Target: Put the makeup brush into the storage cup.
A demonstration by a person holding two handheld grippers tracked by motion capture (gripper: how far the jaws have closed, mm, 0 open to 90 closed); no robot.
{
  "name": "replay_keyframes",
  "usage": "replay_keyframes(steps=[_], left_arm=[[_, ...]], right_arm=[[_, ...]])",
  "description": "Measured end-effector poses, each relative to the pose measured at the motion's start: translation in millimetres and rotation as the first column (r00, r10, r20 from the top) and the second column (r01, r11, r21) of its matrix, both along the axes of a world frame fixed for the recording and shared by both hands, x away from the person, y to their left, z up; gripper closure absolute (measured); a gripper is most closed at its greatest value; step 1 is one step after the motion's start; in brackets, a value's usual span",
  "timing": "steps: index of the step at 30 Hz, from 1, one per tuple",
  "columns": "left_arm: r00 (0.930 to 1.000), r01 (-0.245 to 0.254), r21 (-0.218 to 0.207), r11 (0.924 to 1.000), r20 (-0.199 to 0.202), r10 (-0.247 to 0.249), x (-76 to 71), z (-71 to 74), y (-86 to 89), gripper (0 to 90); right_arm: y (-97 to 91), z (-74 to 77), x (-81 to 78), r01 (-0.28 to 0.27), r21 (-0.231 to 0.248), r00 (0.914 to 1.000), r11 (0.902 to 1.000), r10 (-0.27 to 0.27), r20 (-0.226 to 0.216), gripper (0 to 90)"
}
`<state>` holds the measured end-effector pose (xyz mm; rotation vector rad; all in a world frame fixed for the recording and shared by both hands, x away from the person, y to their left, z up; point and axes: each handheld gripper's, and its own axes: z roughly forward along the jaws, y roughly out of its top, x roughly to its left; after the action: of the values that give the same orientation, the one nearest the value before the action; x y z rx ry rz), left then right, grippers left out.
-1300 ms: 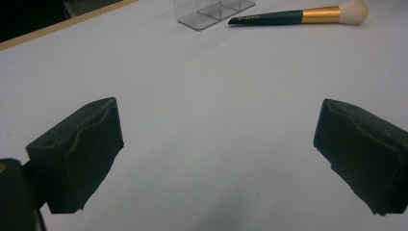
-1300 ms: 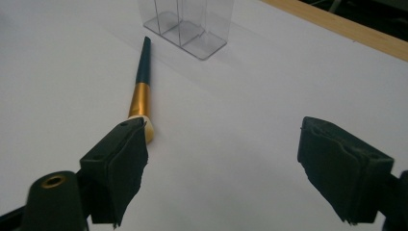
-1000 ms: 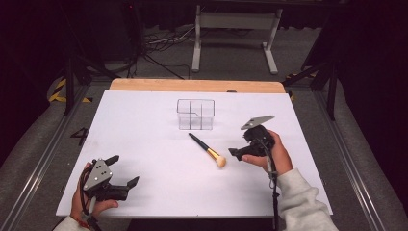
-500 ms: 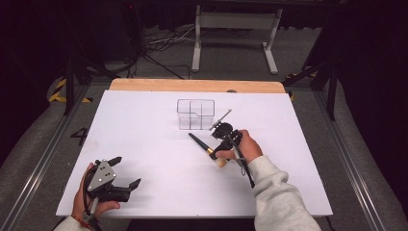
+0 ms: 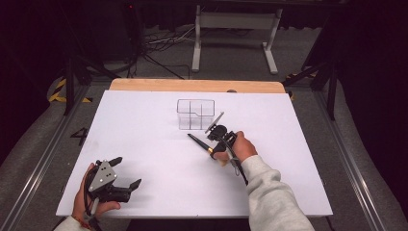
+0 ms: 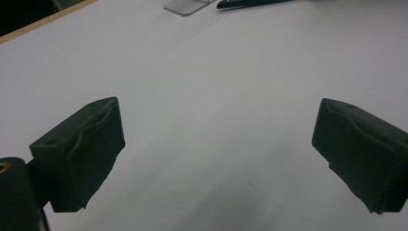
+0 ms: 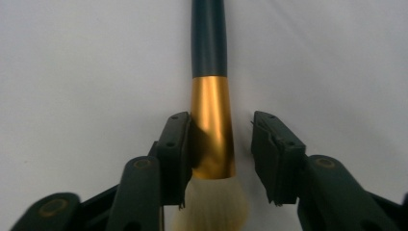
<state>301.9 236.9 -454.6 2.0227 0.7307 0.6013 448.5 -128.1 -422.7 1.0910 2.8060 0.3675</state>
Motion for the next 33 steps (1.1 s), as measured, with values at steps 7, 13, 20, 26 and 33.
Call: replay_keyframes(steps=[7,13,20,26,33], left_arm=[[1.0,0.004,0.011,0.9999,-0.007,-0.004,0.4,-1.3,-2.1,5.7],[0.9999,0.009,0.037,0.9993,0.003,-0.009,0.1,-2.1,-5.3,7.0],[0.9996,0.02,0.066,0.9976,0.018,-0.021,0.5,-2.4,-10.5,8.3],[0.9959,0.024,0.12,0.9925,0.084,-0.034,3.3,2.6,-22.3,8.5],[0.9869,0.041,0.212,0.9765,0.144,-0.072,10.6,4.6,-42.8,10.2]], right_arm=[[0.0,0.3,-2.9,-0.033,-0.017,0.999,0.9993,0.034,0.028,69.8],[-5.7,0.2,-4.0,-0.019,0.037,0.9995,0.9991,0.018,0.025,70.2],[-19.7,-0.4,-6.2,0.017,0.146,0.9997,0.9892,-0.019,0.016,70.3],[-40.4,0.9,-10.7,0.056,0.281,0.9984,0.958,-0.055,-0.012,70.3],[-59.9,-3.1,-12.1,0.107,0.433,0.9941,0.8951,-0.087,-0.065,70.4]])
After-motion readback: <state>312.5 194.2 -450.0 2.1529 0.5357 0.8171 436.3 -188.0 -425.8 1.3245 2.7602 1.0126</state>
